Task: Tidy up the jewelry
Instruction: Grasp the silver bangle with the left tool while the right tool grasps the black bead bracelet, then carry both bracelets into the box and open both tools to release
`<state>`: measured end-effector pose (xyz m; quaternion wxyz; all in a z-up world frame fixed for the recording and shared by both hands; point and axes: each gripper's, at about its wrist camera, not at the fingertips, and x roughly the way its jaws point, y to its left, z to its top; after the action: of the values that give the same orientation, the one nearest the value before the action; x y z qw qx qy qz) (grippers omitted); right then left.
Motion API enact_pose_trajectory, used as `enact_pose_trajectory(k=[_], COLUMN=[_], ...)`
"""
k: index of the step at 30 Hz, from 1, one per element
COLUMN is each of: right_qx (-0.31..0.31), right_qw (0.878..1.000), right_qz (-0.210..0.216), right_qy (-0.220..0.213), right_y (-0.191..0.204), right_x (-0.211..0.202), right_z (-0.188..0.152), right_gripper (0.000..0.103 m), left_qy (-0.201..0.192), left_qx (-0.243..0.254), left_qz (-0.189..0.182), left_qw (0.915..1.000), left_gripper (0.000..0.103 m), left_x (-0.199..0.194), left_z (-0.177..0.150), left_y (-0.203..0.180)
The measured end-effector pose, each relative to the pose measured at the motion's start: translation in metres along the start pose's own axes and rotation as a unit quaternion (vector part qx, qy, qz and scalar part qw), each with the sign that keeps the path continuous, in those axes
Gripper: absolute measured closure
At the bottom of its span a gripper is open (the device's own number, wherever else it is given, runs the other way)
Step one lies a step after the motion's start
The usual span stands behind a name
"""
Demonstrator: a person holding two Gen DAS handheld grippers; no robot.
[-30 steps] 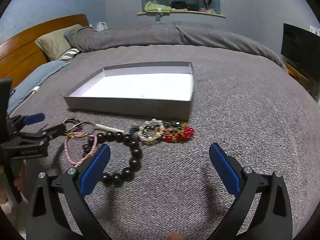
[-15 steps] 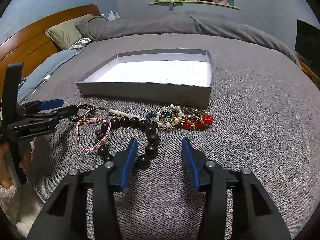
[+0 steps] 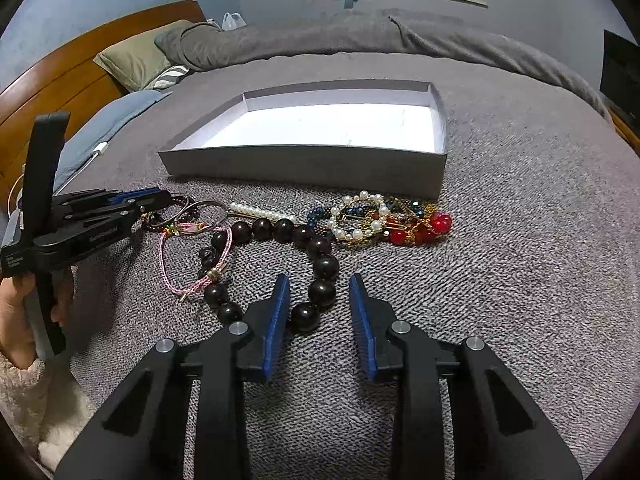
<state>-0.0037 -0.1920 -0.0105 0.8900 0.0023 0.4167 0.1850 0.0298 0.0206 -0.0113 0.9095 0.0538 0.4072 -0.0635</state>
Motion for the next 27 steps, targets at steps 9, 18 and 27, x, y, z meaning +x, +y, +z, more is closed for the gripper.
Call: enact_pose_trajectory(k=[9,18,27], right_qx=[0.014,0.011,-0.003], right_qw=[1.000,0.998,0.993], right_qz=[0.013,0.018,0.009], right_qy=[-0.003,-0.052,-0.120], right_y=[-0.005,-0.005,-0.001], right_x=[0.000,-0.023,-0.052], right_z=[0.001,0.007,0.039], right_gripper=[0.084,0.089,0.089], left_qy=[-0.008,-0.056,-0.087], left_qx=[0.017,-0.012,-0.019], left_qz=[0.002,-0.029,-0.036], left_qw=[0.9998,0.9979,0.9954], left_gripper=[0.100,0.100,0.100], left_x=[-0.001,-0.033,-0.052], left_z=[0.001,0.006,0.036], left_y=[-0.001,0.010,0.012])
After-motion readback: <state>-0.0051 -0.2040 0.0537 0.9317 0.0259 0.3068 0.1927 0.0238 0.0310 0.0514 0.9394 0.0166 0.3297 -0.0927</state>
